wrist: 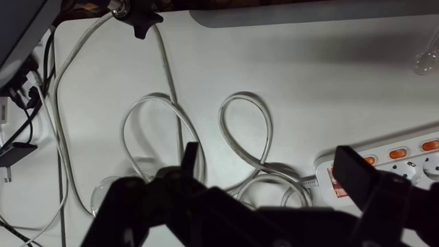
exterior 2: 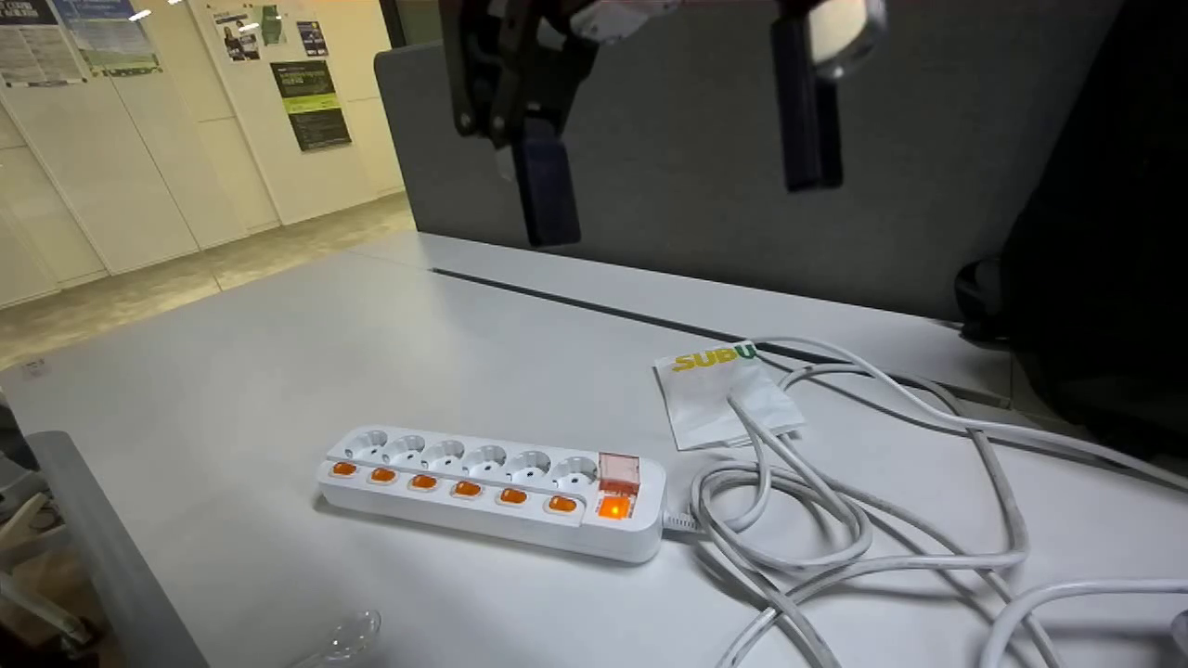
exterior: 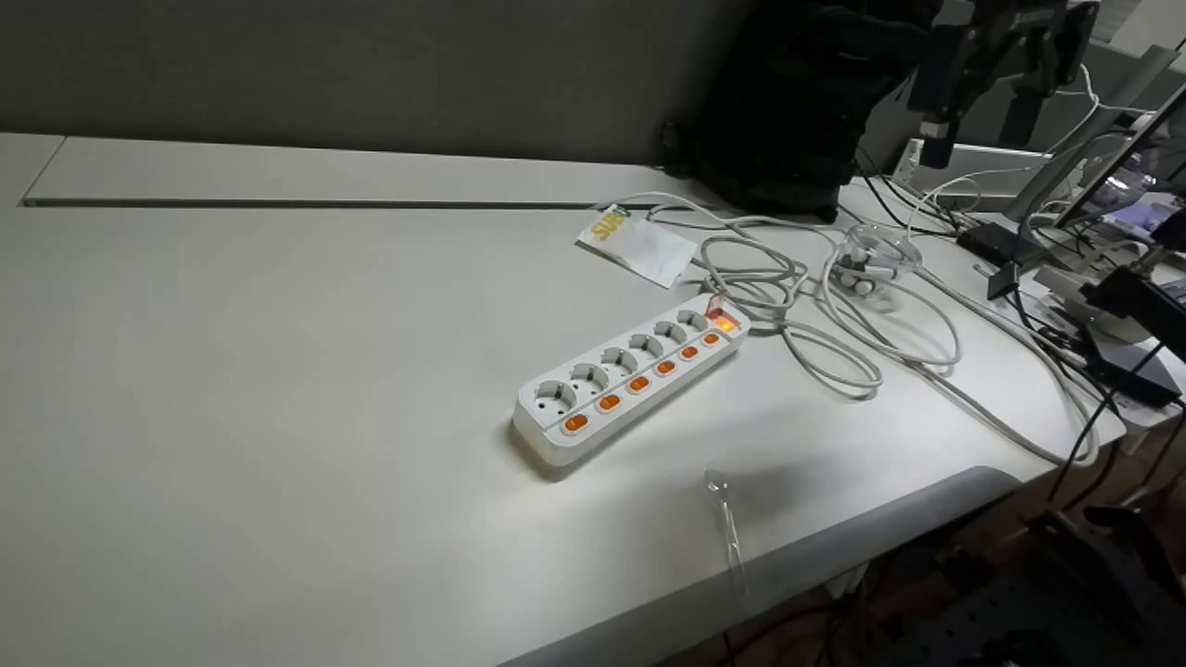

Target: Turn on the middle switch

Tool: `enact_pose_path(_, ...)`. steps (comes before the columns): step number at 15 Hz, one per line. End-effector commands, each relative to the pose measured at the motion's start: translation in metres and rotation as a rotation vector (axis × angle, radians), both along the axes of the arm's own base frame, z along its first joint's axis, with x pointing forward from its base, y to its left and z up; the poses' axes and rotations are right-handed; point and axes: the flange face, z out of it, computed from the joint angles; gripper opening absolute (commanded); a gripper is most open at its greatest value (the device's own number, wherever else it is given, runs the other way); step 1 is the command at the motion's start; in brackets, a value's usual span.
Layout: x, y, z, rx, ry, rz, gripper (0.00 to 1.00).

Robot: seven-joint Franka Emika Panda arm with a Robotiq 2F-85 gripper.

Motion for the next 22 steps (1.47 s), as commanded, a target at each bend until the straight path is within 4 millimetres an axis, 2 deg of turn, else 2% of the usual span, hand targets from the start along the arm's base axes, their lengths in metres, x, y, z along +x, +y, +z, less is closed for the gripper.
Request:
enact_pose_path(1, 0.016, 0.027, -0.022, -0.057, 0.033, 0.026, 1.00)
enact_pose_path(8, 0.040, 0.115, -0.083, -0.159, 0.080, 0.168, 1.00)
enact_pose_path(9, 0.042, 0.128, -0.091, -0.157, 0.068, 0.198, 0.89)
enact_pose_path(10, 0.043, 0.140, -0.098, -0.150, 0.043, 0.230, 0.73)
enact_pose_path(13, 0.043, 0.164, -0.111, -0.063, -0.046, 0.256, 0.51)
enact_pose_path(17, 0.023, 0.167, -0.130, 0.111, -0.012, 0.159, 0.23)
enact_pose_path(20, 0.008, 0.160, -0.138, 0.222, 0.032, 0.142, 0.03)
enact_pose_path(22, 0.005, 0.152, -0.138, 0.244, 0.031, 0.173, 0.00)
